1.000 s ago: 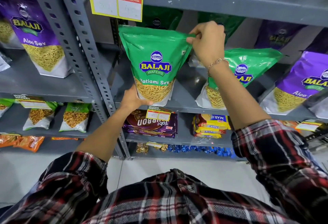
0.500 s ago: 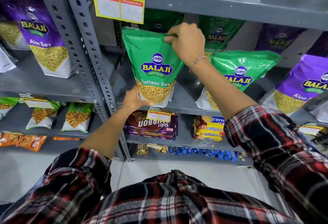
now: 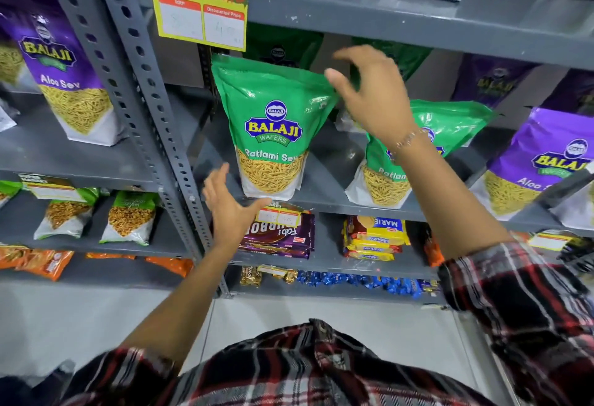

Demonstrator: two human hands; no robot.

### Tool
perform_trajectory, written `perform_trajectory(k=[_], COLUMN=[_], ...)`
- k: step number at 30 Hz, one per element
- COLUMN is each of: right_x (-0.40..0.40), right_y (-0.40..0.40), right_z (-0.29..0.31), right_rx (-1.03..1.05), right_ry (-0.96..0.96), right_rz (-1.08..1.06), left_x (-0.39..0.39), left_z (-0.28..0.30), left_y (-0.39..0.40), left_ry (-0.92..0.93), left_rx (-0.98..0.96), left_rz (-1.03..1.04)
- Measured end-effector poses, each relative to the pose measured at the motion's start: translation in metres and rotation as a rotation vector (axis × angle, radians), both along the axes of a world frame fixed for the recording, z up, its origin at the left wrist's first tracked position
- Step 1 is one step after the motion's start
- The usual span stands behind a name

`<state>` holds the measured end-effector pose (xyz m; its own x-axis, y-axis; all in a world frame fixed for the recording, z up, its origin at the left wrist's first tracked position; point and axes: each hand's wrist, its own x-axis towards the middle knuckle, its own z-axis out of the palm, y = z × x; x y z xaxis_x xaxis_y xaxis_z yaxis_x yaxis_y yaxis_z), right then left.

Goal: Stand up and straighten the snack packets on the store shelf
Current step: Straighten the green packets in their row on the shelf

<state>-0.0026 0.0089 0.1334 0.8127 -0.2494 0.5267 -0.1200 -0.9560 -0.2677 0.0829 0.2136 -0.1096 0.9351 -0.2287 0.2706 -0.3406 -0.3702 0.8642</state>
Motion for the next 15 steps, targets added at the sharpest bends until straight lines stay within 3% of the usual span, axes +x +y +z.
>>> perform_trajectory(k=[2,6,9,12,15], right_x=[-0.02,-0.057,-0.08,-0.098,-0.103], right_y=[-0.024,-0.073,-0.096,-0.115,-0.126], right_z=[-0.005,-0.007,0.001,0.011,0.012], right_rx=[-0.027,-0.052,-0.014,0.015,0.012], right_ry=[0.01,0.203,0.269,0.32,0.374], right_rz=[-0.047,-0.048,-0.05,-0.049,-0.043], left_x=[-0.031,-0.078,-0.094,-0.096,-0.088], left_z=[0.0,0.01,0.013,0.012,0.012], left_y=[-0.017,-0.082,-0.131,-0.169,-0.191], left_ry=[-0.101,-0.278,-0.063,0.161,0.257], left_rx=[0.013,0.051,0.117,0.129,0.111], left_rz=[-0.092,-0.518,-0.656,-0.595,-0.537])
